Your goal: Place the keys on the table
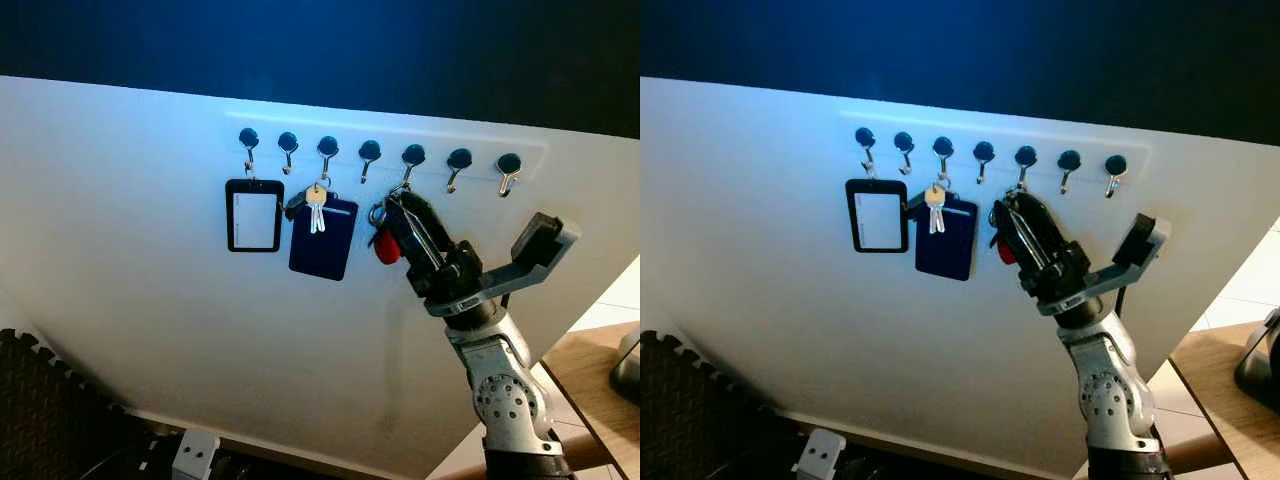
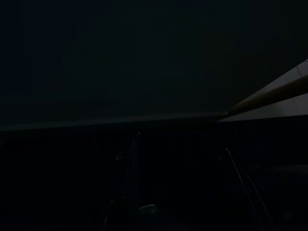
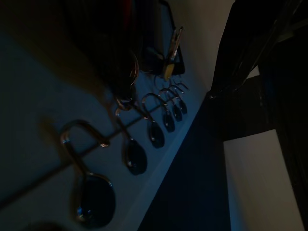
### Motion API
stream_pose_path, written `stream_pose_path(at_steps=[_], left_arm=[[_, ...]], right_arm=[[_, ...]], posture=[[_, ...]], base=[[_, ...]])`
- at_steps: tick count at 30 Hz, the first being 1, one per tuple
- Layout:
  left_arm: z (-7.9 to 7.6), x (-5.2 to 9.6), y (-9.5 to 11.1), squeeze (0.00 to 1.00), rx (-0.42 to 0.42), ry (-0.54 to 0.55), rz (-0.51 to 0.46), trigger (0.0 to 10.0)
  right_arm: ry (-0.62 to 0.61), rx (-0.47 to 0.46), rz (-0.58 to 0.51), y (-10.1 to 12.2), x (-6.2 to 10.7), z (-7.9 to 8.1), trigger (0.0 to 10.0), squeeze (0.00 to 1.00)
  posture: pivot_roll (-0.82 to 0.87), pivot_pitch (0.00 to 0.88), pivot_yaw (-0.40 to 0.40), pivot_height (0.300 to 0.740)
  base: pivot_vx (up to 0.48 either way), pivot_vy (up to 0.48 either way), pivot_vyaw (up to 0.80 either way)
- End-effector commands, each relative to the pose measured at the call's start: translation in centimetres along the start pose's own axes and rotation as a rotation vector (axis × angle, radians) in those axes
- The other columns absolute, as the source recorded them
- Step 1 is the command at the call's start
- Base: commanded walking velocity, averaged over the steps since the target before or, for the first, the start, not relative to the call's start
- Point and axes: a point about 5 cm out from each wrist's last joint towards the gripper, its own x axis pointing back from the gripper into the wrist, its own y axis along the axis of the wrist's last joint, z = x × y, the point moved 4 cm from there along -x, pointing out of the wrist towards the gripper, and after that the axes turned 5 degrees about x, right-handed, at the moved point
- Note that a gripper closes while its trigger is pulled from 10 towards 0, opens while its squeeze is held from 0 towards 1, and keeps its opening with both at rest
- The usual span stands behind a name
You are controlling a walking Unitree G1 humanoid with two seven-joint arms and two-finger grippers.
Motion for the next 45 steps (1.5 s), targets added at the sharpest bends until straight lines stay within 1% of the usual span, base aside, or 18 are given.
stream_pose_path(at_steps=[1, 8, 17, 24, 26, 30, 36, 45], left_arm=[[0.5, 0.5, -0.3, 0.00, -0.021, 0.004, 0.015, 10.0], [0.5, 0.5, -0.2, 0.00, -0.024, 0.001, 0.008, 10.0], [0.4, 0.5, 0.0, 0.00, -0.029, -0.005, 0.000, 10.0], [0.4, 0.4, 0.1, 0.00, -0.033, -0.009, -0.004, 10.0], [0.3, 0.4, 0.2, 0.00, -0.034, -0.010, -0.006, 10.0], [0.2, 0.3, 0.3, 0.00, -0.033, -0.012, -0.011, 10.0], [0.0, 0.2, 0.3, 0.00, -0.030, -0.015, -0.015, 10.0], [-0.1, 0.3, 0.1, 0.00, -0.030, -0.013, -0.017, 10.0]], right_arm=[[0.036, -0.019, -0.004, -0.1, -0.3, 0.7, 10.0, 0.00], [0.059, -0.045, -0.007, -0.3, -0.5, 1.3, 10.0, 0.00], [0.063, -0.056, -0.019, 0.0, -0.4, 1.4, 10.0, 0.00], [0.025, -0.030, -0.042, 0.9, 0.3, 0.7, 10.0, 0.00], [-0.014, 0.010, -0.049, 1.4, 0.6, -0.1, 10.0, 0.00], [-0.025, 0.032, -0.041, 1.7, 0.8, -0.5, 10.0, 0.00], [-0.053, 0.045, -0.046, 1.6, 0.7, -1.0, 10.0, 0.00], [-0.068, 0.052, -0.018, 0.6, 0.4, -1.4, 10.0, 0.00]], posture=[[0.09, 0.104, -0.033, 0.740], [0.09, 0.099, -0.036, 0.740], [0.09, 0.094, -0.033, 0.740], [0.09, 0.093, -0.030, 0.740], [0.09, 0.094, -0.031, 0.740], [0.08, 0.095, -0.032, 0.740], [0.08, 0.100, -0.036, 0.740], [0.09, 0.101, -0.038, 0.740]], base=[[0.000, 0.000, 0.00], [0.000, 0.000, 0.00], [0.000, 0.000, 0.00], [0.000, 0.000, 0.00], [0.000, 0.000, 0.00], [0.000, 0.000, 0.00], [0.000, 0.000, 0.00], [0.000, 0.000, 0.00]])
